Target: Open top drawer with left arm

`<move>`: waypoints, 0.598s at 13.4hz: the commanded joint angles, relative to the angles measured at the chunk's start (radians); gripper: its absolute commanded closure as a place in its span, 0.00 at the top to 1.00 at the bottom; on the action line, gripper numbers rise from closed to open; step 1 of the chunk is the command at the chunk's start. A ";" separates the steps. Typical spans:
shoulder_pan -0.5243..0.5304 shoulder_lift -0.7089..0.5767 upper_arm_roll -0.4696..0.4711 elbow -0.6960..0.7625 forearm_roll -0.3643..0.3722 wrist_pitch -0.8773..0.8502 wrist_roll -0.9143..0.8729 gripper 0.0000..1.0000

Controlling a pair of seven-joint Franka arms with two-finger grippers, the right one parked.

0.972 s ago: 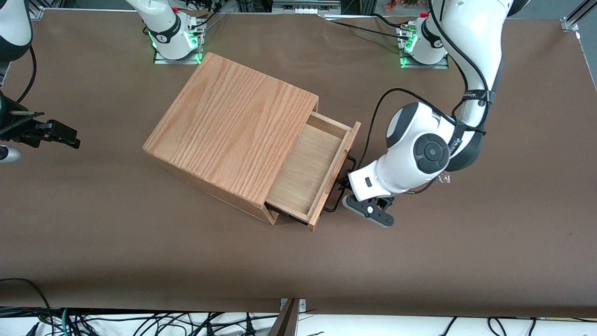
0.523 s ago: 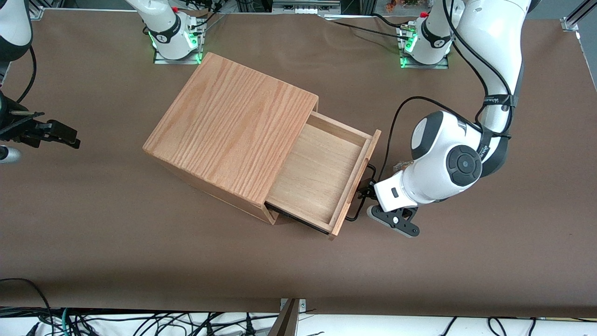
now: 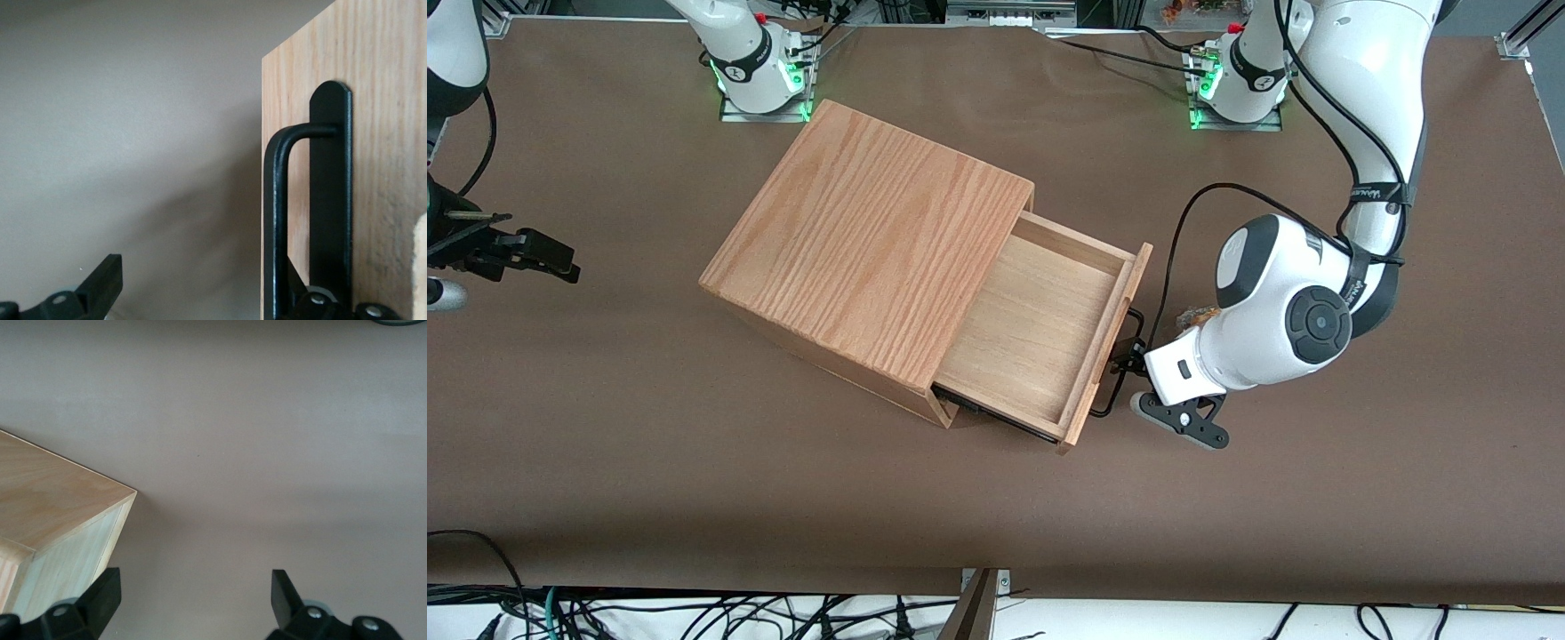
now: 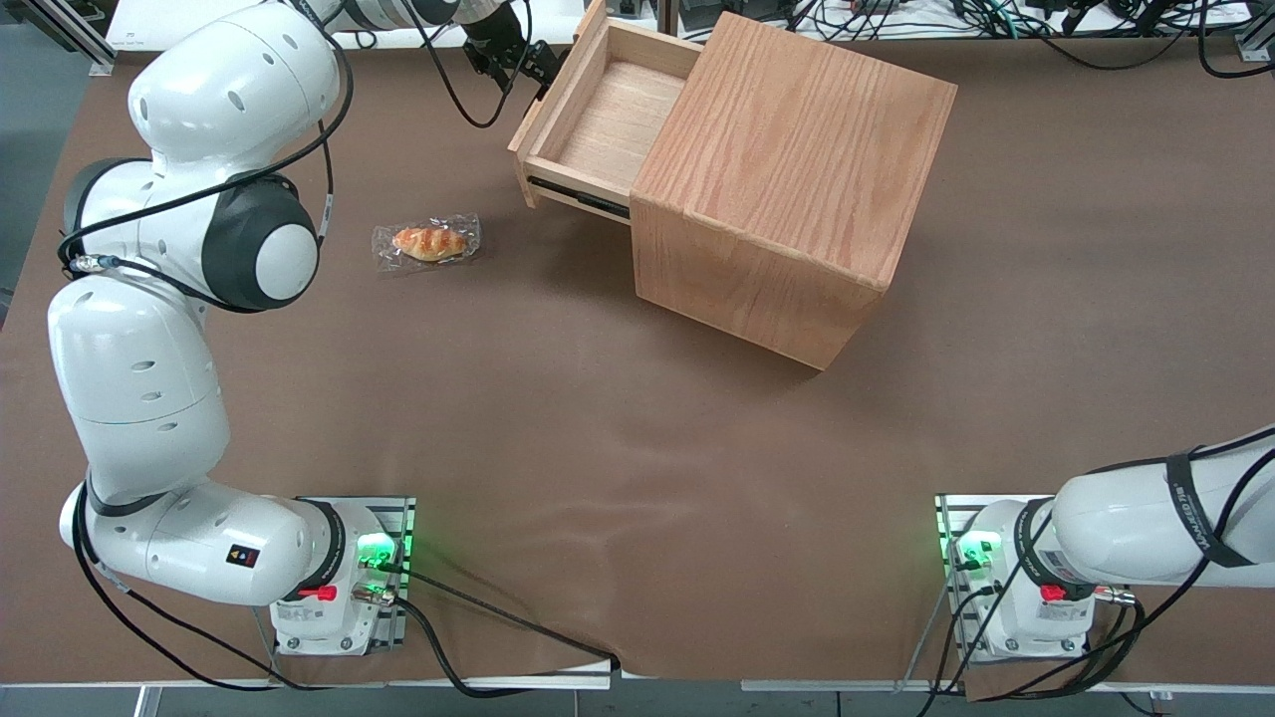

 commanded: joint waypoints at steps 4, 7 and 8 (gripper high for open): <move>0.025 -0.072 0.002 0.011 -0.076 -0.134 0.002 1.00; 0.044 -0.166 0.014 0.008 -0.047 -0.189 0.005 1.00; 0.056 -0.203 0.014 0.006 -0.014 -0.221 0.005 1.00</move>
